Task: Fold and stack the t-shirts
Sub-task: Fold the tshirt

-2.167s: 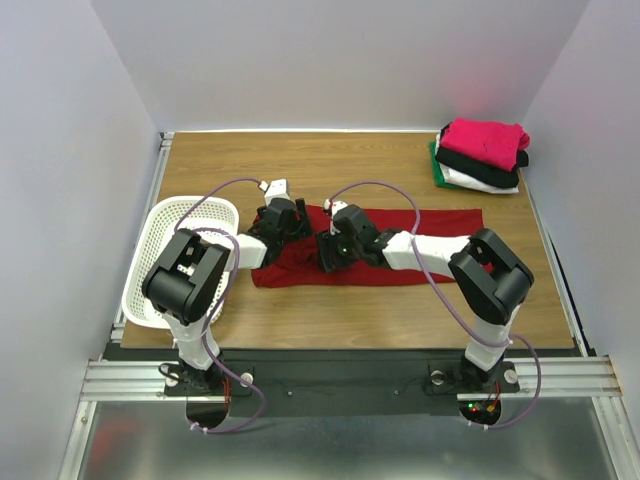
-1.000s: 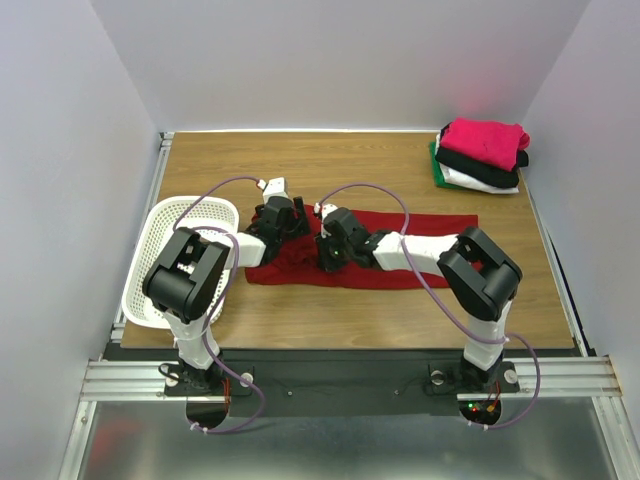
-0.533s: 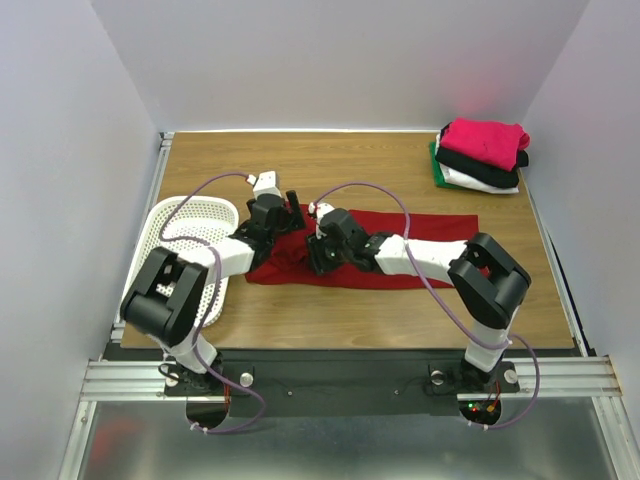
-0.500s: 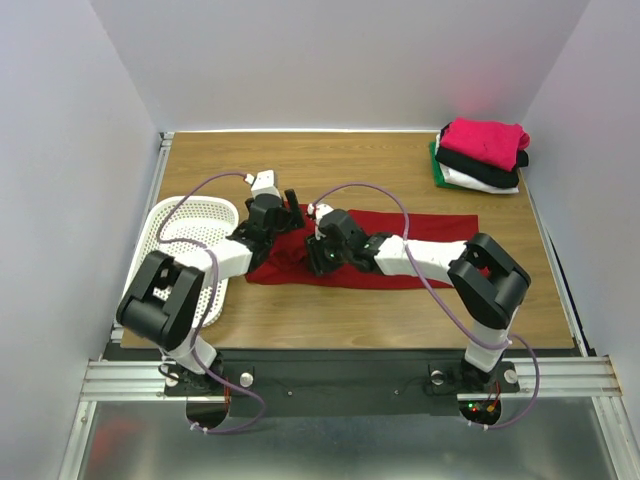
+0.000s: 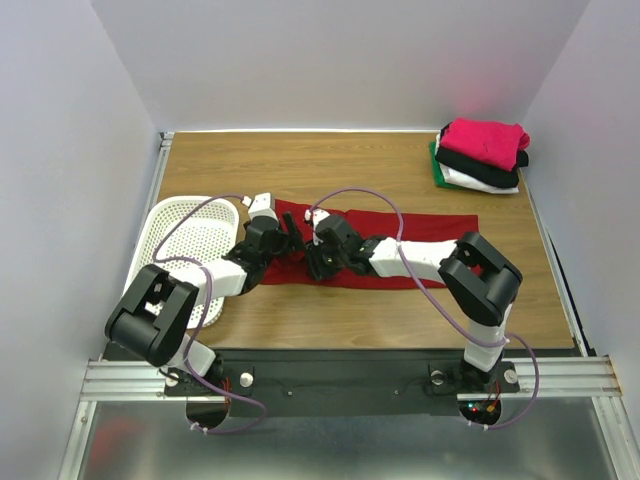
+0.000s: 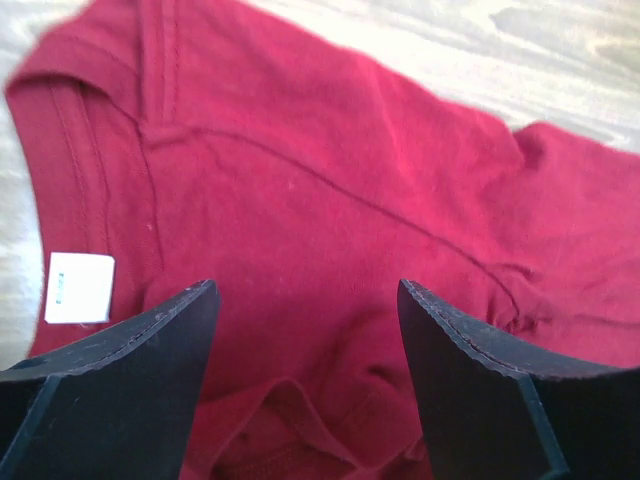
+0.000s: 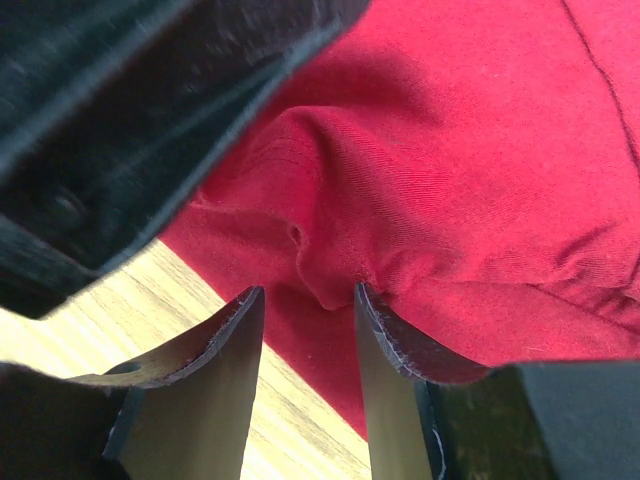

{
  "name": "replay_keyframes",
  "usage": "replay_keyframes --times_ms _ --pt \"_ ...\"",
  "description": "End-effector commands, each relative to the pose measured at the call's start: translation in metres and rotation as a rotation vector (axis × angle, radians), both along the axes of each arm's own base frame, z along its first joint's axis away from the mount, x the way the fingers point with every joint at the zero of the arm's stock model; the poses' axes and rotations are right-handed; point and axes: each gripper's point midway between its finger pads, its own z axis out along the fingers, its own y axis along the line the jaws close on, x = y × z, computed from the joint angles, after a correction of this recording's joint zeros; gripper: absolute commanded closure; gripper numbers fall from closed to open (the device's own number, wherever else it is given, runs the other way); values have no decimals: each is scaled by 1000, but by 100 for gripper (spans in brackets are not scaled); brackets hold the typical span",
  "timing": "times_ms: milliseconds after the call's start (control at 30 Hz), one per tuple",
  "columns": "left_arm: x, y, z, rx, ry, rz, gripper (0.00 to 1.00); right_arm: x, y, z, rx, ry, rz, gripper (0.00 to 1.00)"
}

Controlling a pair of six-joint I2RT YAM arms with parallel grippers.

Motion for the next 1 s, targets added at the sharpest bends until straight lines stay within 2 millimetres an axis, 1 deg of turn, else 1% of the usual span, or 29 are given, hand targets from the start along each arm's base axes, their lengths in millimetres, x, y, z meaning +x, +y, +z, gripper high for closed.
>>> replay_keyframes --times_ms 0,167,200,333,467,533,567,633,667,700,733,833,967 --pt "-1 -7 2 -39 -23 -12 16 11 11 12 13 -57 -5 53" --pt "-7 -4 0 -36 -22 -6 16 11 11 10 7 -55 -3 55" --pt "-8 -3 0 -37 -21 -5 16 15 8 9 -5 -69 -21 56" --pt "-13 -1 0 -49 -21 -2 16 16 7 6 -16 -70 -23 63" --pt "-18 -3 -3 -69 -17 -12 17 18 5 3 -27 -74 -33 77" --pt "-21 -2 -5 -72 -13 -15 16 18 5 4 -29 -77 -35 81" --pt "-21 -2 -5 -72 -15 -14 16 18 5 5 -29 -79 -34 86" --pt "-23 0 -9 -65 -6 -11 16 19 5 10 -22 -87 -36 90" --pt "-23 0 -9 -64 -5 -9 16 19 4 12 -20 -90 -37 94" --pt "-24 1 -12 -60 1 -9 16 19 5 19 -9 -100 -39 96" --pt "-25 1 -15 -57 6 -9 17 19 5 22 -4 -103 -39 100" --pt "-27 2 -17 -55 12 -7 16 17 2 36 16 -123 -43 100" --pt "-27 4 -19 -50 12 0 16 13 -3 45 21 -139 -49 100"
